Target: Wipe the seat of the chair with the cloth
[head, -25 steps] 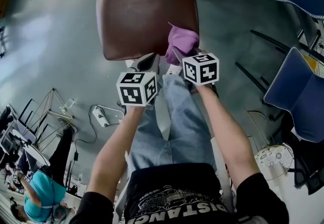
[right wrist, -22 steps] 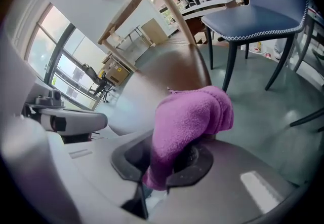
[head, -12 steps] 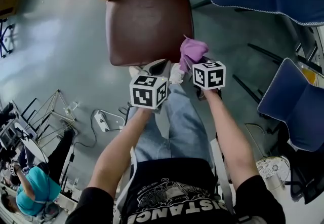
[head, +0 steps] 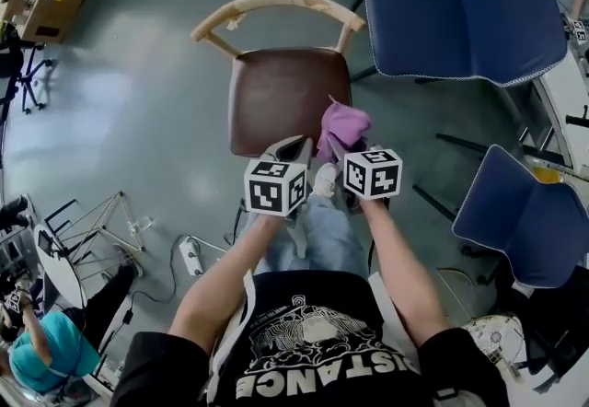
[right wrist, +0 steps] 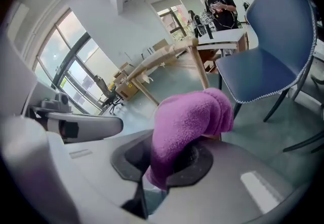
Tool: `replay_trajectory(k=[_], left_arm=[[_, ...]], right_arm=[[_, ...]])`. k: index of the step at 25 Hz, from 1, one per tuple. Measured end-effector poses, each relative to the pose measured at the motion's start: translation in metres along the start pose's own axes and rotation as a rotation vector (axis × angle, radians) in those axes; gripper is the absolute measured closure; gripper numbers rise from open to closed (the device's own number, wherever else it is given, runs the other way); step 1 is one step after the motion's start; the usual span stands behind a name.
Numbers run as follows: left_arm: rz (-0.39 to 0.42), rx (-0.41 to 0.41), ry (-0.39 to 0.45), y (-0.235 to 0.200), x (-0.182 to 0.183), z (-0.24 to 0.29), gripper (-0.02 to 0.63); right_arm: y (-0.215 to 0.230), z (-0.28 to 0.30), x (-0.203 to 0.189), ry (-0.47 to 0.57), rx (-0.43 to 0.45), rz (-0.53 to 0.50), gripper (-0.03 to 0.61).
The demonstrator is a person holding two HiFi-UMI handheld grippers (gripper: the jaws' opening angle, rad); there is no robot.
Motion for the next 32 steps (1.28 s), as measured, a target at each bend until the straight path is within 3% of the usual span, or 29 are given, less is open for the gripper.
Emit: replay_trajectory(k=[6, 12, 16, 24, 32], left_arm=[[0.047, -0.012, 0.095, 0.007, 0.048, -0.045, 0.618], [0.144, -0.018, 0.164, 0.008, 0.088, -0.091, 0.62], [0.184, -0.006, 0.216, 0.01, 0.11, -0.112, 0.62], [0.266, 0.002, 0.278, 0.022, 0.133, -0.137, 0.62], [0.259, -0.013, 0.286, 0.015, 0.139, -0.145, 0.62]], right_arm=[[-0.062, -0.039, 0.036, 0.089, 0.003, -0.079, 0.518], [-0.121, -0.067, 0.071, 0.208, -0.003, -0.143, 0.518], [-0.147, -0.085, 0.089, 0.279, 0.013, -0.148, 0.518], [-0.169, -0.11, 0.105, 0.367, -0.007, -0.189, 0.518], [-0.187, -0.105, 0.111, 0.39, 0.005, -0.219, 0.518]])
Point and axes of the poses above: the fingertips, and each gripper's own axes: z forward along the fingers, y to its right, x out of its top, the point moved 4 cm from there along -z, backward along the fingers, and after that the axes turned 7 degrees about z, right-handed, at the moved point
